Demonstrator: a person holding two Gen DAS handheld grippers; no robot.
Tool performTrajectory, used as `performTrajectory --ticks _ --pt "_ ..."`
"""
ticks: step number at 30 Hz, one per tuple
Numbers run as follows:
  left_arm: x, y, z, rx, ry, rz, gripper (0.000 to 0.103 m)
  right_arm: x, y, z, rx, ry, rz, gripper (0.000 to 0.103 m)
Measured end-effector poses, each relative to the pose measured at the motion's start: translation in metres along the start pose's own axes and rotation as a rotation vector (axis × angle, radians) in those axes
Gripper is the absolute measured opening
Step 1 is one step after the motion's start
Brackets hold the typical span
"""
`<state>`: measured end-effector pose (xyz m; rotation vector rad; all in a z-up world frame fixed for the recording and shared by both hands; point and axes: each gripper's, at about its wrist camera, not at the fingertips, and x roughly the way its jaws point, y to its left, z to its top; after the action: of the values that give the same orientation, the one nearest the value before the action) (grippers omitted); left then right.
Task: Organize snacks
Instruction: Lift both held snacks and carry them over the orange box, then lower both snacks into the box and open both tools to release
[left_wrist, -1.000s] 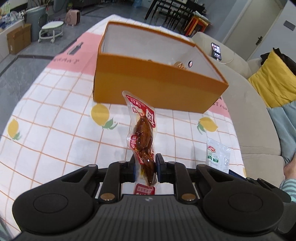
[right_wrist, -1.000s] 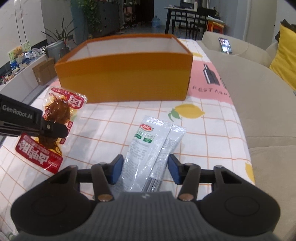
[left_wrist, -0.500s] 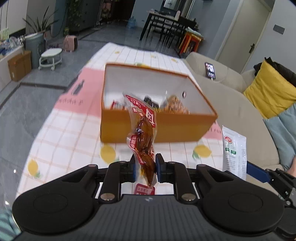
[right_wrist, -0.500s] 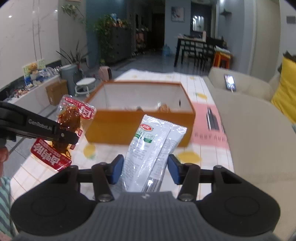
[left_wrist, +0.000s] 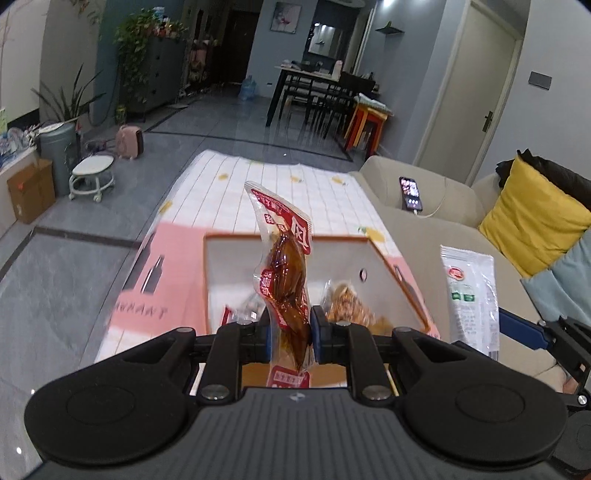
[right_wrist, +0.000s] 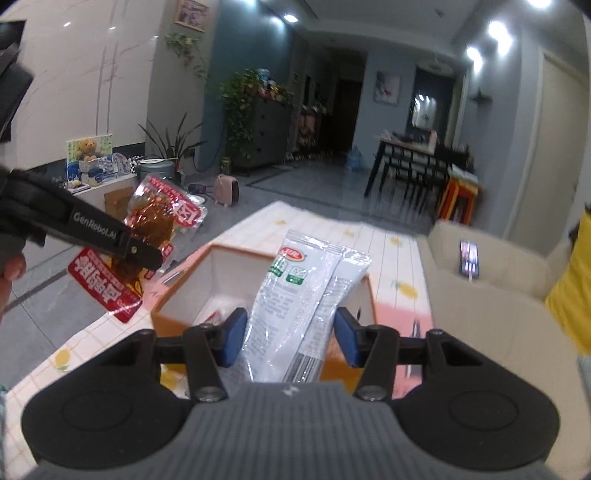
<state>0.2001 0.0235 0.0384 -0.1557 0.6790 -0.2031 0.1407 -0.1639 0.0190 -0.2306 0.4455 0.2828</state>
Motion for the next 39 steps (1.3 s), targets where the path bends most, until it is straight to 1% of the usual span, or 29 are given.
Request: performTrajectory --ticks 4,7,12,16,22,27,29,31,34,39 --pt "0.013 0.0 0.02 0.011 0.001 -0.02 0.02 0.024 -0.005 0.019 -0.088 -0.001 0.003 0.05" --pt "0.027 -0.004 0.033 0.04 0.011 -0.03 0.02 0.048 -0.013 0.031 -0.118 0.028 0.017 0.05" --pt "0.063 -0.006 0.044 0.052 0.077 -0.051 0.02 0.098 -0.037 0.048 -0.06 0.12 0.072 0.05" --pt "0.104 0.0 0.043 0.041 0.17 -0.069 0.02 0.14 -0.049 0.054 -0.01 0.208 0.137 0.05" --pt "0.165 0.016 0.031 0.042 0.296 -0.068 0.02 0.204 -0.058 0.041 0.016 0.324 0.182 0.05" --pt "0.206 0.024 0.024 0.044 0.384 -0.044 0.02 0.252 -0.056 0.02 -0.022 0.421 0.196 0.05" --pt "0.218 0.026 0.023 0.05 0.416 -0.041 0.02 0.272 -0.054 0.015 -0.026 0.473 0.221 0.05" --pt "0.229 0.028 0.021 0.053 0.443 -0.032 0.02 0.288 -0.053 0.014 -0.027 0.509 0.24 0.05" --pt "0.24 0.029 0.02 0.068 0.472 -0.014 0.02 0.307 -0.051 0.01 -0.041 0.54 0.242 0.05" --pt "0.252 0.03 0.017 0.083 0.49 -0.001 0.02 0.318 -0.051 0.008 -0.053 0.568 0.233 0.05"
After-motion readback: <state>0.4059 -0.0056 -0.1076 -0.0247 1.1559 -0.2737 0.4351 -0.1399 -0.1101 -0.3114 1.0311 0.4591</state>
